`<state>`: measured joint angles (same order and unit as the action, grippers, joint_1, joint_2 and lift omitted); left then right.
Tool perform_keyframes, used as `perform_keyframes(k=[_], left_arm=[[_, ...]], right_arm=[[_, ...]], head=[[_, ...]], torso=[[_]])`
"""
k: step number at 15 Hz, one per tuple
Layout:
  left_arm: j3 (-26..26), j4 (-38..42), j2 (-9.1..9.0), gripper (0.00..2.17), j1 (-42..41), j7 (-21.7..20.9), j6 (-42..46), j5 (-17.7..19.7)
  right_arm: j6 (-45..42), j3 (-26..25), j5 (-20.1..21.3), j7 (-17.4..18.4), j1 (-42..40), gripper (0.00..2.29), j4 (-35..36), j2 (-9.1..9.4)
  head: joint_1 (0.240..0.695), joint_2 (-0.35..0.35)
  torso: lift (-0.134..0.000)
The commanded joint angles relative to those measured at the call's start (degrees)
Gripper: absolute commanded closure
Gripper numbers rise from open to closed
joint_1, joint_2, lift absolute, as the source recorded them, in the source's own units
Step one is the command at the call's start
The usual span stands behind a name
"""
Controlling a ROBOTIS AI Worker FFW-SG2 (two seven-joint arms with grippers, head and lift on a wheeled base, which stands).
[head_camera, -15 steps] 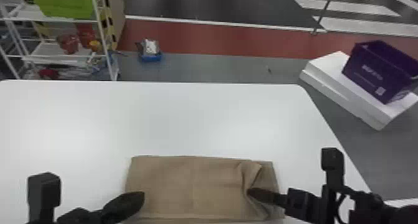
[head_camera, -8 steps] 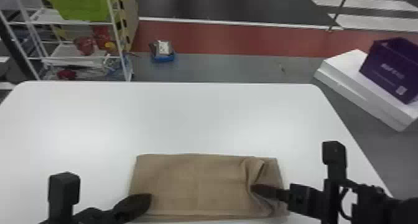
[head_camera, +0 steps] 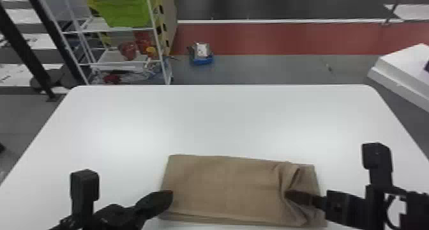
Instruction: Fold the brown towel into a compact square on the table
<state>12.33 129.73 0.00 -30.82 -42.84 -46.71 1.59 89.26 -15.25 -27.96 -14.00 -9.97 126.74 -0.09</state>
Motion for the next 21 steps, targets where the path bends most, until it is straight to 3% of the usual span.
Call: perform_keyframes(k=[1,2,6,8,9,11,16,21], left_arm=[[2.96,3.25,-0.15,1.91,-1.79,-1.11,-0.01,6.67],[4.11,4.83,-0.15,1.91,-2.31,-1.28,-0.01,8.34],[4.46,5.45,-0.15,1.91,-2.40,-0.67,0.17,7.82],[4.37,4.48,-0.15,1.91,-2.23,-0.14,0.17,7.11],[4.37,4.04,-0.15,1.91,-1.96,-0.05,0.17,6.58],[4.46,3.25,-0.15,1.91,-1.43,-0.14,0.17,6.41],[2.44,3.16,-0.15,1.91,-0.99,0.12,-0.53,4.12],[2.44,2.90,-0.15,1.91,-1.43,-0.32,-0.53,4.39]], right_arm=[[0.82,-0.22,-0.34,-0.06,0.48,1.36,0.88,0.14],[0.82,-0.57,-1.74,-0.15,0.48,1.36,2.73,0.14],[0.82,-4.35,-9.57,1.43,0.48,1.36,12.75,0.14],[0.82,-13.40,-18.80,2.40,-0.75,1.36,15.47,0.14],[0.82,-16.74,-20.64,2.48,-1.01,1.36,15.82,0.14],[0.82,-21.58,-20.11,1.61,-1.19,1.36,13.89,0.14],[0.82,-18.59,-14.49,0.11,-1.80,1.36,4.40,-1.23],[0.82,-15.86,-12.64,0.02,-2.42,1.36,3.96,-0.79]], head=[[0.695,0.048],[0.695,0.045],[0.695,0.067],[0.695,0.067],[0.695,0.061],[0.695,0.012],[0.695,-0.088],[0.695,-0.066]], torso=[[-0.124],[-0.124],[-0.124],[-0.124],[-0.124],[-0.124],[-0.124],[-0.124]])
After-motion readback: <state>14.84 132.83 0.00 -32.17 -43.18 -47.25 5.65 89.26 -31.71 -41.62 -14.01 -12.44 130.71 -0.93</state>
